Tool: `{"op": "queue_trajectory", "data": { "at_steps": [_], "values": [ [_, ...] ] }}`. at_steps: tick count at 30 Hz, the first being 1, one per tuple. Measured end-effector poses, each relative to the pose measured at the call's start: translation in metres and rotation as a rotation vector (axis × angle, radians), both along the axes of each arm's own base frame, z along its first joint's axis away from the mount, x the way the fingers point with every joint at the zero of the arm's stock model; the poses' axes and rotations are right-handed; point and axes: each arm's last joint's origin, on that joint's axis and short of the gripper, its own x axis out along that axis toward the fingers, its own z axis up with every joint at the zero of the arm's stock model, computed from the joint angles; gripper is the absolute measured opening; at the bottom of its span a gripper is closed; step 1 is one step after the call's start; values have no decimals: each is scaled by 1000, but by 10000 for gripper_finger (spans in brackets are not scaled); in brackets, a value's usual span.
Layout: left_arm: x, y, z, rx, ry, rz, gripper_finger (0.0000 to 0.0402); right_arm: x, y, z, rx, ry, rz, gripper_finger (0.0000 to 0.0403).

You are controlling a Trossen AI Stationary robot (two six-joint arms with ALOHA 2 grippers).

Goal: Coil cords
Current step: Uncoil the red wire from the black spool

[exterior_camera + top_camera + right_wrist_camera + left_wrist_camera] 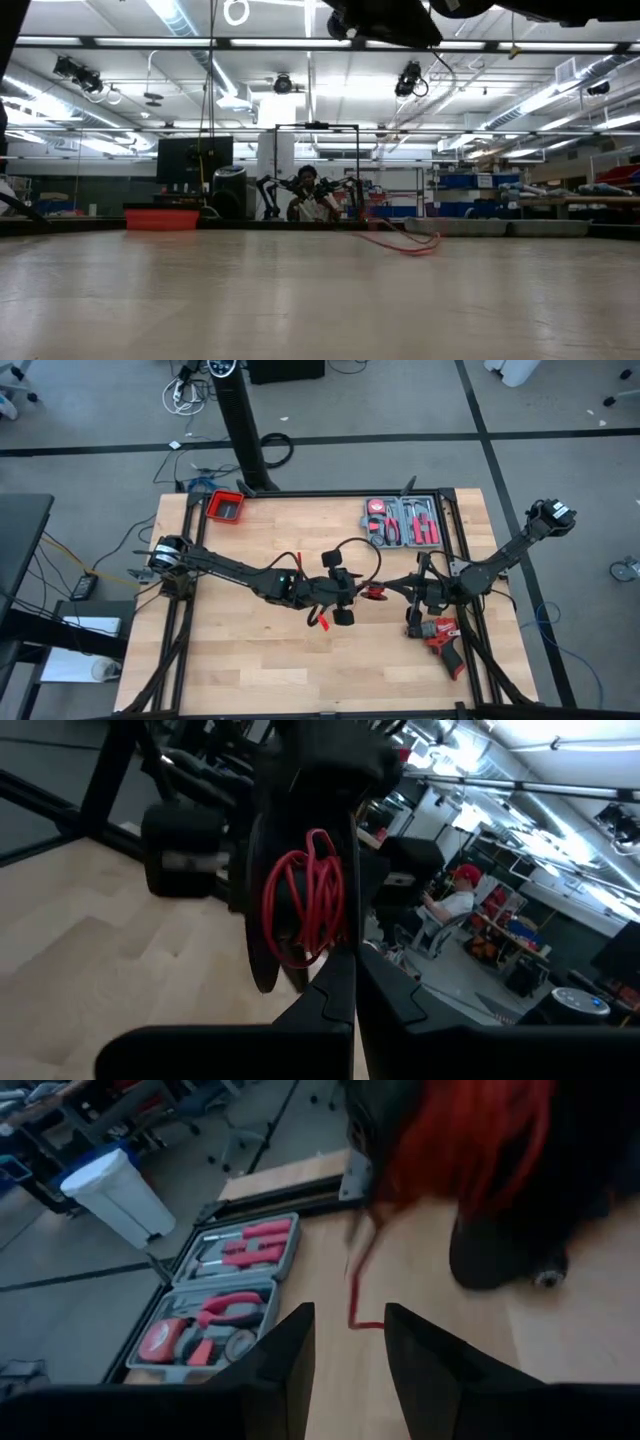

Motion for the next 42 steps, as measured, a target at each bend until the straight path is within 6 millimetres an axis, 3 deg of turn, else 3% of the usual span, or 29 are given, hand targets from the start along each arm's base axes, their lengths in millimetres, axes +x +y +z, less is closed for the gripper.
{"op": "queue_trajectory", "data": {
  "at_steps": [14,18,23,28,31,38,42],
  "values": [
    [2,2,3,-58,-45,9,121,0,0,3,26,-31,25,0],
    [2,2,4,-63,-64,9,88,1,1,2,24,-27,28,0],
    [3,2,4,-50,-60,-14,13,3,0,1,40,-23,40,0],
    [-1,2,4,-42,-18,-19,3,3,-1,1,29,-21,34,0],
    [-7,2,16,-28,47,-15,2,3,-1,-1,3,-2,7,0],
    [-19,5,65,-32,172,17,1,3,-2,-3,-9,16,-25,0],
    [-25,2,89,-110,160,-8,1,3,-4,-5,-18,39,-93,0]
  ]
}}
